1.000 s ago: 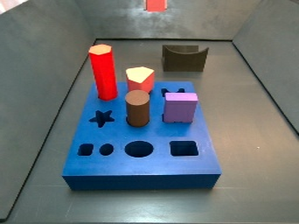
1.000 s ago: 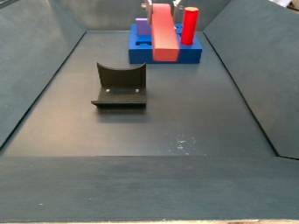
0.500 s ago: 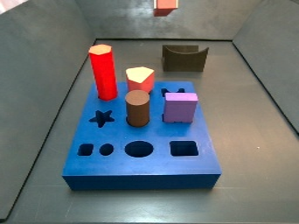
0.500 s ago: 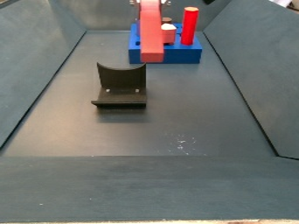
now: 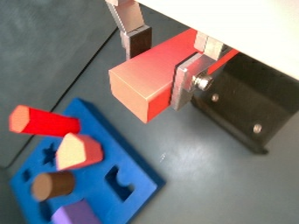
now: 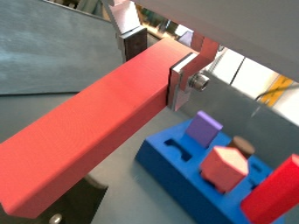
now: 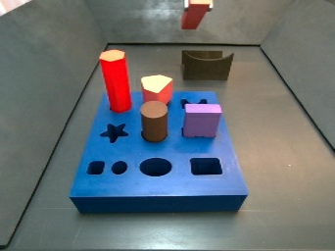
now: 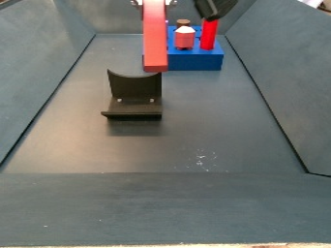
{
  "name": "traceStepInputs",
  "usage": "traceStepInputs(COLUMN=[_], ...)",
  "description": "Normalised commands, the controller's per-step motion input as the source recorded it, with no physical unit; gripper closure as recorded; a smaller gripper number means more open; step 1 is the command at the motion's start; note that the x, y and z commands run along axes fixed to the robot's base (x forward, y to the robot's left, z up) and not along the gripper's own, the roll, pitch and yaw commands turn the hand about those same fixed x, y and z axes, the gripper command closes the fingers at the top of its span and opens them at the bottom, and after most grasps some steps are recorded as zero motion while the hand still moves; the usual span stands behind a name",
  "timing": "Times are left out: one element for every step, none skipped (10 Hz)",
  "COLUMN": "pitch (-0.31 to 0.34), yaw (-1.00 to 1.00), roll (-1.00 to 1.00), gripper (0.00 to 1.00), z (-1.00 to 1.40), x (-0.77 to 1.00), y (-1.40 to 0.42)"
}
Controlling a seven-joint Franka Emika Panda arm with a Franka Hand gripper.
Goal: Pick up the rectangle object. Move up. Place the rectangle object on the fixture. Regrasp the rectangle object. Move to above the board. Insert the rectangle object.
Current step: Place the rectangle object on the fixture.
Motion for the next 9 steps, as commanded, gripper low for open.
traceStepInputs(pitch=[0.091,0.088,0.053,0.038,0.008,0.002,0.028,0.023,-0.017], yaw=[-0.18,-0.20,-0.19,-0.18,-0.16,-0.15,-0.19,-0.18,-0.16], roll=[-1.00,-1.00,-0.75,-0.63,-0.35,-0.24,-0.10,-0.10,-0.12], gripper=[1.00,1.00,1.00,1.00,1.00,1.00,1.00,1.00,1.00], z=[-0.03,-0.02,-0.03,-0.03,-0.03,-0.02,-1.00,-1.00,-1.00], x=[0.61,0.56,0.46,0.42,0.32,0.28,0.15,0.12,0.12], y=[0.04,0.05,0.05,0.05,0.05,0.04,0.12,0.12,0.12])
